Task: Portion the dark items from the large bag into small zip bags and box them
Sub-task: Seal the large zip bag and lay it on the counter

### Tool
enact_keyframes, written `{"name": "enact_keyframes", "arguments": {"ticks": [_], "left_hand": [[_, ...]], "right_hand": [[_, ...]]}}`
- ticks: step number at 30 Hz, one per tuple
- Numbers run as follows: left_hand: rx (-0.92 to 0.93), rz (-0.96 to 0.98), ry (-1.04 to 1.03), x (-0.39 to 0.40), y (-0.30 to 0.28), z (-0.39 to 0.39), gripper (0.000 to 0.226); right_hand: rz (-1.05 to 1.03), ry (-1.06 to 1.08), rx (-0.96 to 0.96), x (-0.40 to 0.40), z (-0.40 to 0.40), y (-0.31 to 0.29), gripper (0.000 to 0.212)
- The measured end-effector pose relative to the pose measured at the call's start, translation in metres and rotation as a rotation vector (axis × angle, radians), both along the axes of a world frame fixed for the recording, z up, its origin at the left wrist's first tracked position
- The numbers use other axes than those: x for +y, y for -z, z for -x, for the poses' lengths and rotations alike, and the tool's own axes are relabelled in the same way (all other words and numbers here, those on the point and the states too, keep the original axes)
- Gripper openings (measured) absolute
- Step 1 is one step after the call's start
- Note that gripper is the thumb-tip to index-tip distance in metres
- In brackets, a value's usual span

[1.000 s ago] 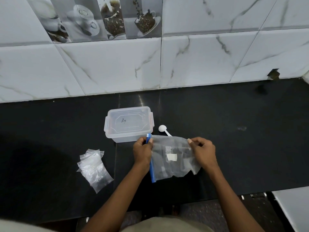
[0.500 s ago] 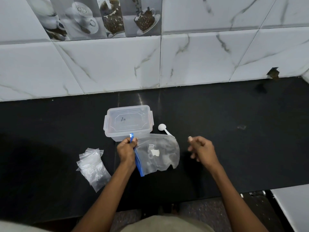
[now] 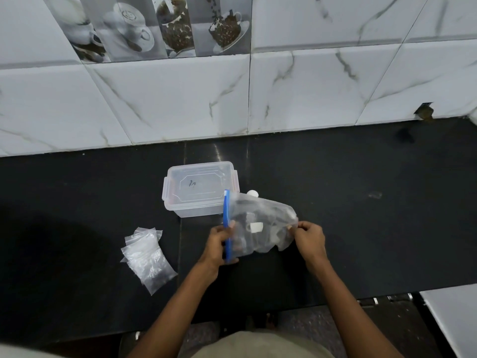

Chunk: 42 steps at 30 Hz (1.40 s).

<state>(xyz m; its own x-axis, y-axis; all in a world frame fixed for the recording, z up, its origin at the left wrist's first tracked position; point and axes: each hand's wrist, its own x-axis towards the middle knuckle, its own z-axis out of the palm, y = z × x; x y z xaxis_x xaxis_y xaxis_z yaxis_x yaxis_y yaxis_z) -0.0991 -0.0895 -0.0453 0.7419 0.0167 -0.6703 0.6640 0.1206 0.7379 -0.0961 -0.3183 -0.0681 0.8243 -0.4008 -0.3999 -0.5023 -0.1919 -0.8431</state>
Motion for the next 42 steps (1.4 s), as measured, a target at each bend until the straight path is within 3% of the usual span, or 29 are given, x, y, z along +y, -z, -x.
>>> {"name": "enact_keyframes", "arguments": {"ticks": [3,7,15,19,21,23,26,29,31,33,36,39,41,42], "left_hand": [[-0.019,-0.075,0.07,-0.008,-0.001,0.004,0.033],[-0.101,-0.098,0.003,-0.012,0.002,0.002,0.022],[-0.13,-0.205,-0.04,0.017,0.012,-0.007,0.022],[-0.199,-0.268,-0.077,0.014,0.013,0.0,0.023],[-0.234,-0.298,-0.047,0.015,0.01,0.0,0.029],[-0.241,-0.309,0.015,0.016,0.007,-0.001,0.035],[-0.267,-0.342,0.112,0.014,0.004,0.0,0.034],[-0.297,-0.4,0.209,0.008,0.002,0.001,0.034],[-0.321,-0.432,0.262,0.007,0.001,0.0,0.035],[-0.358,-0.46,0.31,0.005,-0.001,-0.001,0.035],[-0.403,-0.499,0.392,0.002,-0.008,-0.004,0.035],[-0.434,-0.487,0.468,-0.004,-0.023,-0.008,0.05],[-0.511,-0.376,0.459,-0.007,-0.032,-0.011,0.063],[-0.568,-0.299,0.415,-0.01,-0.036,-0.013,0.062]], "right_hand": [[-0.01,-0.044,-0.032,0.0,-0.001,0.001,0.018],[-0.063,-0.074,-0.024,0.002,0.0,0.0,0.027],[0.11,-0.14,-0.122,-0.027,0.014,0.008,0.027],[-0.154,-0.202,-0.077,-0.028,0.017,0.005,0.017],[-0.318,-0.194,-0.024,-0.034,0.018,0.001,0.035],[-0.324,-0.21,0.023,-0.04,0.019,-0.004,0.044],[-0.146,-0.298,0.104,-0.043,0.02,-0.008,0.042],[0.183,-0.385,0.118,-0.037,0.015,-0.021,0.049],[0.403,-0.374,0.024,-0.03,0.008,-0.029,0.074],[0.509,-0.37,-0.139,-0.02,0.004,-0.042,0.081],[0.363,-0.485,-0.308,-0.007,-0.004,-0.062,0.064],[0.18,-0.521,-0.397,0.006,-0.01,-0.077,0.024],[0.189,-0.47,-0.428,0.014,-0.012,-0.077,0.005],[0.186,-0.442,-0.431,0.018,-0.012,-0.078,0.006]]}}
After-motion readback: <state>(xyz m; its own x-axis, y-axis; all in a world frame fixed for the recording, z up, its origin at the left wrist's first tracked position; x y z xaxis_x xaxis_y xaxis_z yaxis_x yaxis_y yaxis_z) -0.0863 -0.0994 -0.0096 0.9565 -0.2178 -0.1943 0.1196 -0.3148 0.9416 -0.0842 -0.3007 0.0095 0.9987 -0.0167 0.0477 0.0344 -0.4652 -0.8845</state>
